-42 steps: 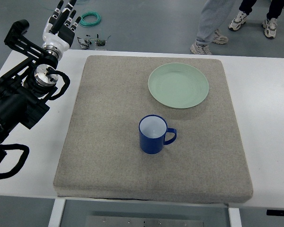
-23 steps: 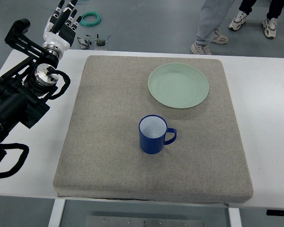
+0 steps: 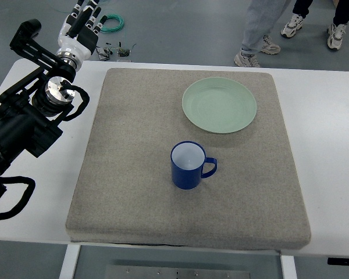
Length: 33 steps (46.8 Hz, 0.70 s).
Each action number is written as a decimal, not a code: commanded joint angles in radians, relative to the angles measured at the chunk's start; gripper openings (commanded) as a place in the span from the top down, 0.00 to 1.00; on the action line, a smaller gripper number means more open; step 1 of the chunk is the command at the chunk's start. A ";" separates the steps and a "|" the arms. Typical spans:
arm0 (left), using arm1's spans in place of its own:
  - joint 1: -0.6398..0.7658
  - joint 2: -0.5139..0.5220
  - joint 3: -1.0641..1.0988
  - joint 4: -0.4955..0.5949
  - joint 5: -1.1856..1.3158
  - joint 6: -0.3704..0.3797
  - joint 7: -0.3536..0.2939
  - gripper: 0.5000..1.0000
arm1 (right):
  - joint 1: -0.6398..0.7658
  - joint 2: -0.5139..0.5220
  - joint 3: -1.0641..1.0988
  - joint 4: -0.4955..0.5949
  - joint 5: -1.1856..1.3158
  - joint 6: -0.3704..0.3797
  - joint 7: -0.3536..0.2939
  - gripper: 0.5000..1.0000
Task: Place cup left of plate with left hand
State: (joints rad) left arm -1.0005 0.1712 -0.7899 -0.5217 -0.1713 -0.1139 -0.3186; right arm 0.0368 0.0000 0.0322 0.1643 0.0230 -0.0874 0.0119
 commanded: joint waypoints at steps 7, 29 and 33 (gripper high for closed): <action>-0.001 0.082 0.098 -0.193 0.050 0.000 0.003 0.01 | 0.000 0.000 0.000 0.000 0.000 0.000 0.000 0.13; -0.056 0.309 0.428 -0.506 0.142 -0.138 0.006 0.01 | 0.000 0.000 0.000 0.000 0.000 0.000 0.000 0.13; -0.056 0.343 0.445 -0.540 0.200 -0.184 0.006 0.01 | 0.000 0.000 0.000 0.000 0.000 0.000 0.000 0.13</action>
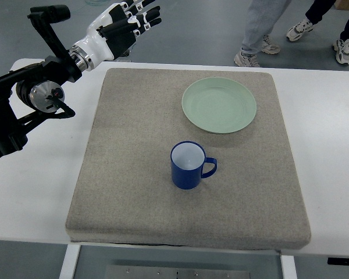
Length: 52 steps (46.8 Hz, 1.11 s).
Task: Place cup left of plate with left hand
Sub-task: 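Swing the left hand out over the pad toward the blue mug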
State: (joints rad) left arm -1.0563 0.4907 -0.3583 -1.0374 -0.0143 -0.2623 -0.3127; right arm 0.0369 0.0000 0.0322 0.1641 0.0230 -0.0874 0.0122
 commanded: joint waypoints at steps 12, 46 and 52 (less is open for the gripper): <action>0.009 0.081 0.065 -0.075 0.232 -0.195 0.000 0.01 | 0.000 0.000 0.000 0.000 0.000 0.000 0.000 0.13; 0.166 0.163 0.096 -0.182 0.462 -0.276 -0.011 0.01 | 0.000 0.000 0.000 0.000 0.000 0.000 0.000 0.13; 0.188 0.158 0.097 -0.182 0.471 -0.276 -0.011 0.01 | 0.000 0.000 0.000 0.000 0.000 0.000 -0.001 0.13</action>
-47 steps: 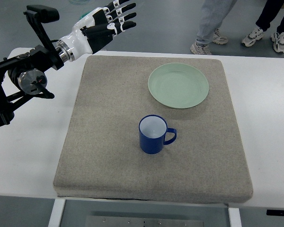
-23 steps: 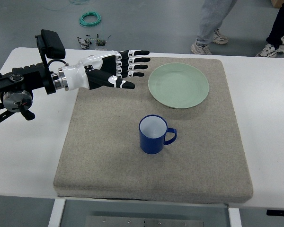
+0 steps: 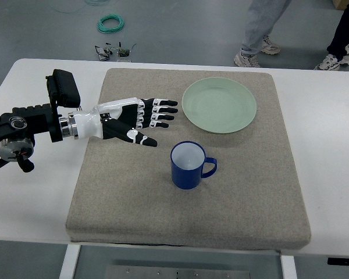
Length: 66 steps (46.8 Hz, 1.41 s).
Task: Place cup left of plate with left hand
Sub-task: 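Swing the left hand out over the pad toward the blue mug, then lower the left hand beside the blue mug and wrap fingers around it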
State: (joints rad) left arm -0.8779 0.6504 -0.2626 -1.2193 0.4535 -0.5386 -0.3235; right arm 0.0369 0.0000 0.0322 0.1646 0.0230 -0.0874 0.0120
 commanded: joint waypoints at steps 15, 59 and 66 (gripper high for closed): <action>0.033 -0.012 0.000 0.000 0.054 0.002 0.000 0.01 | 0.000 0.000 0.000 0.000 0.000 0.000 0.000 0.13; 0.071 -0.092 0.002 0.018 0.120 0.054 0.001 0.01 | 0.000 0.000 0.000 0.000 0.000 0.000 -0.001 0.13; 0.070 -0.120 0.005 0.029 0.120 0.057 0.008 0.01 | 0.000 0.000 0.000 0.000 0.000 0.000 0.000 0.13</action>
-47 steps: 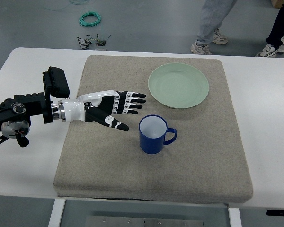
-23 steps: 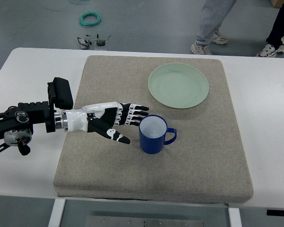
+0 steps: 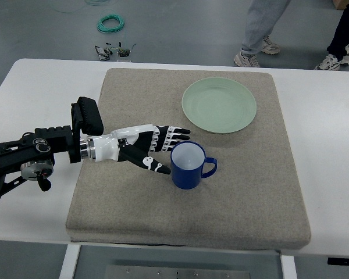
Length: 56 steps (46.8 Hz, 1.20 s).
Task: Place cup left of plate with left hand
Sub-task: 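Lower the left hand beside the blue mug and wrap fingers around it, then close the left hand fingers firmly around the mug body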
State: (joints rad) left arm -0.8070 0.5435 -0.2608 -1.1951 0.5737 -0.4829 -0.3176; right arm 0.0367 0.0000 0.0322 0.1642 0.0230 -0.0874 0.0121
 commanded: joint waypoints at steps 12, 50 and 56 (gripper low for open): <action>-0.004 -0.022 0.014 0.006 0.002 0.000 0.008 0.01 | 0.000 0.000 0.000 0.000 0.000 0.000 -0.001 0.13; -0.009 -0.131 0.015 0.088 0.002 -0.002 0.011 0.01 | 0.000 0.000 0.000 0.000 0.000 0.000 0.000 0.13; -0.011 -0.132 0.017 0.098 0.003 0.001 0.012 0.11 | 0.000 0.000 0.000 0.000 0.000 0.000 -0.001 0.13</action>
State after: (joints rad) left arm -0.8170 0.4129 -0.2447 -1.1058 0.5766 -0.4844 -0.3068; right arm 0.0369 0.0000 0.0322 0.1641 0.0230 -0.0874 0.0121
